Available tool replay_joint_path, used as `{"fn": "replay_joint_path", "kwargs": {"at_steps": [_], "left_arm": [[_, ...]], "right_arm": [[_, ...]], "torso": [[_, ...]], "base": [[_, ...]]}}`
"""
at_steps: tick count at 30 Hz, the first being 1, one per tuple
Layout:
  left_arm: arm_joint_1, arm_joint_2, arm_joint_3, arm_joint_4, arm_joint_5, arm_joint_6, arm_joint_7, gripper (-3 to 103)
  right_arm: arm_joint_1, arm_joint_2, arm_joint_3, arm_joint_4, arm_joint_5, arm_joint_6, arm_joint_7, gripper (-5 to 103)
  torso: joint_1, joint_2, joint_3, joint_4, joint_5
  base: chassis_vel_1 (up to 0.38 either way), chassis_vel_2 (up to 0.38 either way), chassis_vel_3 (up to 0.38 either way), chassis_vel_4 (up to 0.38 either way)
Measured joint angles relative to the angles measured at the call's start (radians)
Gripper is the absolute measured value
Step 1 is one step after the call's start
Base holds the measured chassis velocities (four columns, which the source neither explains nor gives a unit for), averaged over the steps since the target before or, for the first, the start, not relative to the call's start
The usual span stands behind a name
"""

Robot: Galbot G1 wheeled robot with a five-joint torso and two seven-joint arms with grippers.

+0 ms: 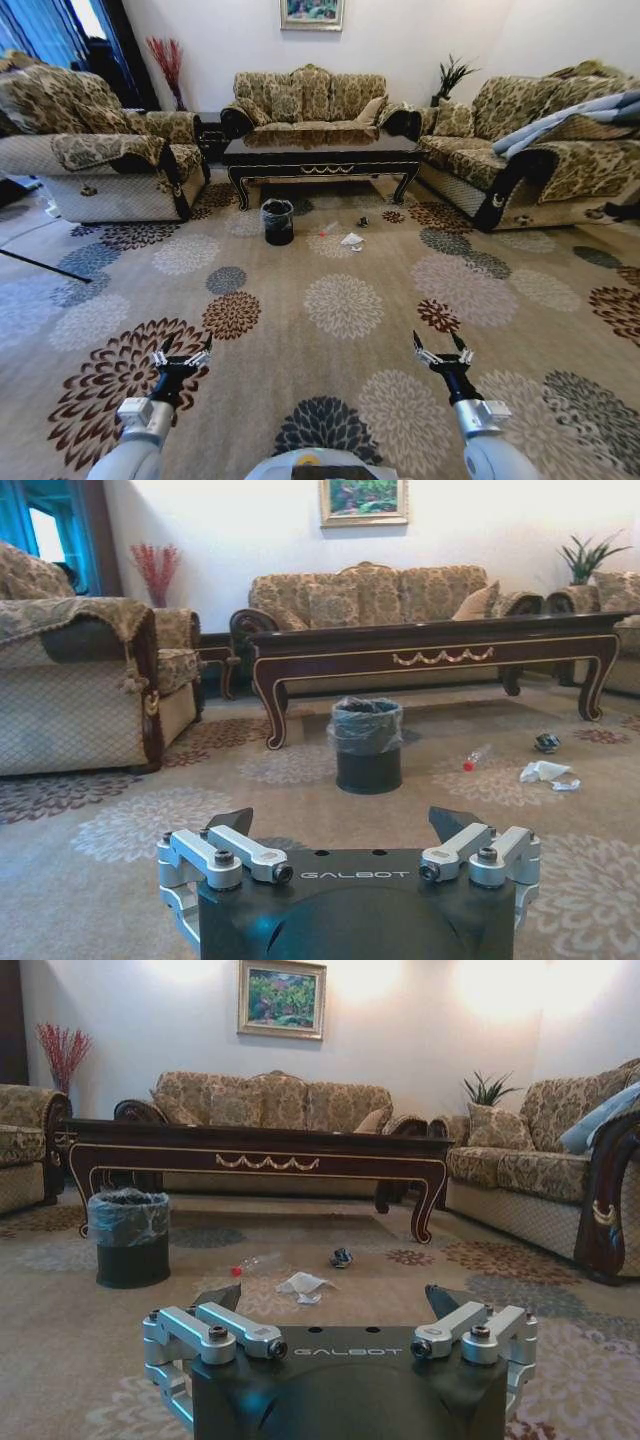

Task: Move to the front of the table and pick up the trash from the floor, then place it into the trash bin.

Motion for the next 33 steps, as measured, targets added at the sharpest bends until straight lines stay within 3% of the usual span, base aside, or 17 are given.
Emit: {"fn": "replay_joint_path", "kwargs": {"at_steps": [11,33], "left_arm": [[-0.005,0.009,0.014,-0.007,0.008,-0.007,0.016,100],[-0.033,-0.017,0.014,-0.006,0.018,0.006,0.008,100]], "right_arm": [[-0.001,-0.009,0.001,0.003,-0.047,-0.02,0.008,100],[-0.005,0.002,0.001,-0.008,-0.081,0.016,-0.006,100]], "torso": [[-0.009,-0.041,-0.032,0.0,0.0001],[-0.021,-0.125,-0.104,0.0,0.0001]], "base": [[0.0,0.0,0.0,0.0],[0.0,0.0,0.0,0.0]]}}
